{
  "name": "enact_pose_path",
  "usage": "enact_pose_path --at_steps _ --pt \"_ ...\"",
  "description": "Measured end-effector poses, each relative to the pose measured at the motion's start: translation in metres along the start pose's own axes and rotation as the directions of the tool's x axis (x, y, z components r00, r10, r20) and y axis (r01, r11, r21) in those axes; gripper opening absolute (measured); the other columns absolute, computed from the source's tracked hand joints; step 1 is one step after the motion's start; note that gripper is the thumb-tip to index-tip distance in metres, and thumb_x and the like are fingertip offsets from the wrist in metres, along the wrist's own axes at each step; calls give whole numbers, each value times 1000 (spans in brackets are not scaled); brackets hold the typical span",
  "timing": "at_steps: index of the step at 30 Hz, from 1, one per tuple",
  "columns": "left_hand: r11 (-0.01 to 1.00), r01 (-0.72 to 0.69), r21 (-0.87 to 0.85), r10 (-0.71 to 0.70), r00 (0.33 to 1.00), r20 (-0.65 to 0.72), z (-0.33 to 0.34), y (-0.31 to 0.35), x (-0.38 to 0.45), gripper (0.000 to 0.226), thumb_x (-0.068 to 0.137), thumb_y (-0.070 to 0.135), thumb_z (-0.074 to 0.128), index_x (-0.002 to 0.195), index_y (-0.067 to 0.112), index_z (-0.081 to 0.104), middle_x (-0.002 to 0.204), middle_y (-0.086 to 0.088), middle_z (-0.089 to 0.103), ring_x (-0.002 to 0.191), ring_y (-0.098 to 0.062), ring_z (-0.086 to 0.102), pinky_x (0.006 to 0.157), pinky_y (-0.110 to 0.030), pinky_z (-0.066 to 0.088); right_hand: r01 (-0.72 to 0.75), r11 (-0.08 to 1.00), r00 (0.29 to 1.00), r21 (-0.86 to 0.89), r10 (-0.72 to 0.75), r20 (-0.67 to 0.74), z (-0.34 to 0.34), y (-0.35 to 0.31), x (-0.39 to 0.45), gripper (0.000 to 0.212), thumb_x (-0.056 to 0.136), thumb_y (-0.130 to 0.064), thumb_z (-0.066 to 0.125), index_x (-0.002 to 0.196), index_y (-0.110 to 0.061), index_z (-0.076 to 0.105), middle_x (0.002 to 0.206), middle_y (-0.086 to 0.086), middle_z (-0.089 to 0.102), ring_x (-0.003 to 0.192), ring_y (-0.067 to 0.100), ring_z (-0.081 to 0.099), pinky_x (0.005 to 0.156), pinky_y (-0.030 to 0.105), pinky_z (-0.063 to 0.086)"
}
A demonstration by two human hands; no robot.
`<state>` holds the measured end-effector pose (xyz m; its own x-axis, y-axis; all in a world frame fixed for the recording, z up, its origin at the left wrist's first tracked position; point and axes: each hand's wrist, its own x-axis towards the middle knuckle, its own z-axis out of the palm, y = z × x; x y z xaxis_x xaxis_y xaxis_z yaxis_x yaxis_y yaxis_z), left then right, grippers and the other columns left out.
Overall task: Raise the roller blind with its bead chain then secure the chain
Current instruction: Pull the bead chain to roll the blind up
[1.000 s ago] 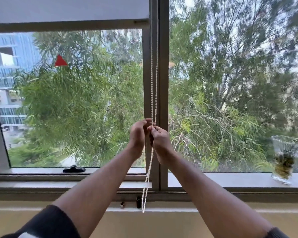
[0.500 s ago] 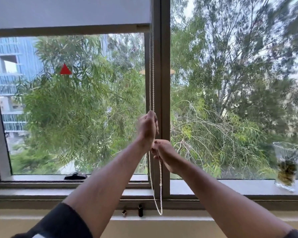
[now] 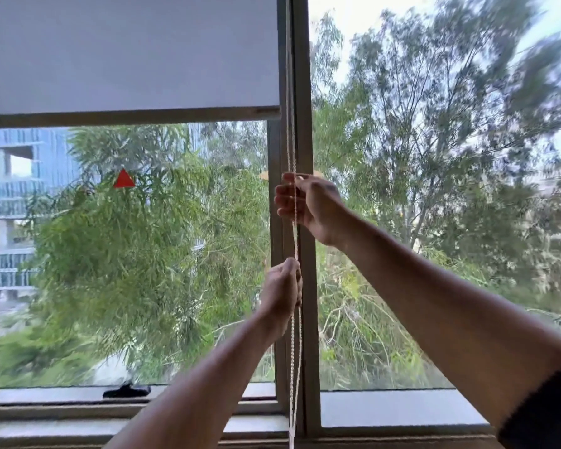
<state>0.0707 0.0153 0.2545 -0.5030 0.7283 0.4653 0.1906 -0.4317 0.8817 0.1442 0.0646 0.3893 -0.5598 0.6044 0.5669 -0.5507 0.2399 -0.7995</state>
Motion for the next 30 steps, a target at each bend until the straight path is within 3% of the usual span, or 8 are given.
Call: enact_pose_path --at_steps 3,6,10,13,17,21,26,30 --pt "1000 -15 4 15 1000 -2 0 -2 2 42 98 18 38 56 25 33 52 0 30 44 -13 21 47 -30 15 10 998 990 -66 -19 -140 12 -16 15 30 106 -12 42 121 -13 68 67 -2 56 55 11 46 45 22 37" --pt "1000 -8 3 8 1000 15 0 1 8 43 98 16 37 56 25 33 48 3 31 42 -10 23 41 -25 17 49 991 985 -123 -68 -156 20 -11 10 25 105 -14 48 97 -24 70 61 -6 49 47 9 38 41 20 26" --pt "1000 -14 -14 14 1000 16 -12 8 18 40 99 15 38 62 14 55 52 -2 53 46 -15 44 43 -22 38 164 981 978 -105 -175 -114 22 -5 -2 30 104 -10 46 85 -25 64 58 -6 45 45 8 33 39 18 23" --pt "999 -52 5 52 998 -30 -19 28 29 37 99 16 36 92 8 71 83 -9 73 70 -17 64 65 -27 49 273 925 951 -264 -301 -73 14 4 -12 34 104 -3 43 84 -24 61 63 -7 47 52 8 35 42 18 28" --pt "977 -198 -80 197 980 -20 -13 87 44 37 103 21 32 98 15 69 91 -6 73 79 -17 65 77 -33 46 388 842 909 -375 -417 3 -2 25 -25 30 103 2 44 89 -18 62 61 -16 59 54 -5 50 53 13 38" --pt "945 -280 -169 292 955 52 1 157 49 34 104 18 32 108 9 64 100 -15 73 86 -27 69 80 -37 51 475 687 843 -550 -535 59 -14 43 -28 28 106 -8 47 86 -25 60 60 -15 53 52 -1 40 51 16 30" --pt "933 -320 -166 336 939 76 15 179 39 31 100 -1 33 94 14 60 51 6 48 40 -7 39 41 -19 33 539 541 800 -645 -570 190 -27 59 -32 23 103 -22 47 86 -37 53 65 -5 51 55 10 40 50 39 36" --pt "880 -469 -75 475 875 98 12 158 34 34 101 -1 34 84 21 53 56 4 40 42 -10 27 47 -22 21 502 582 859 -640 -420 292 -37 51 -31 28 104 -19 46 84 -37 55 68 -12 52 61 13 44 58 40 38"
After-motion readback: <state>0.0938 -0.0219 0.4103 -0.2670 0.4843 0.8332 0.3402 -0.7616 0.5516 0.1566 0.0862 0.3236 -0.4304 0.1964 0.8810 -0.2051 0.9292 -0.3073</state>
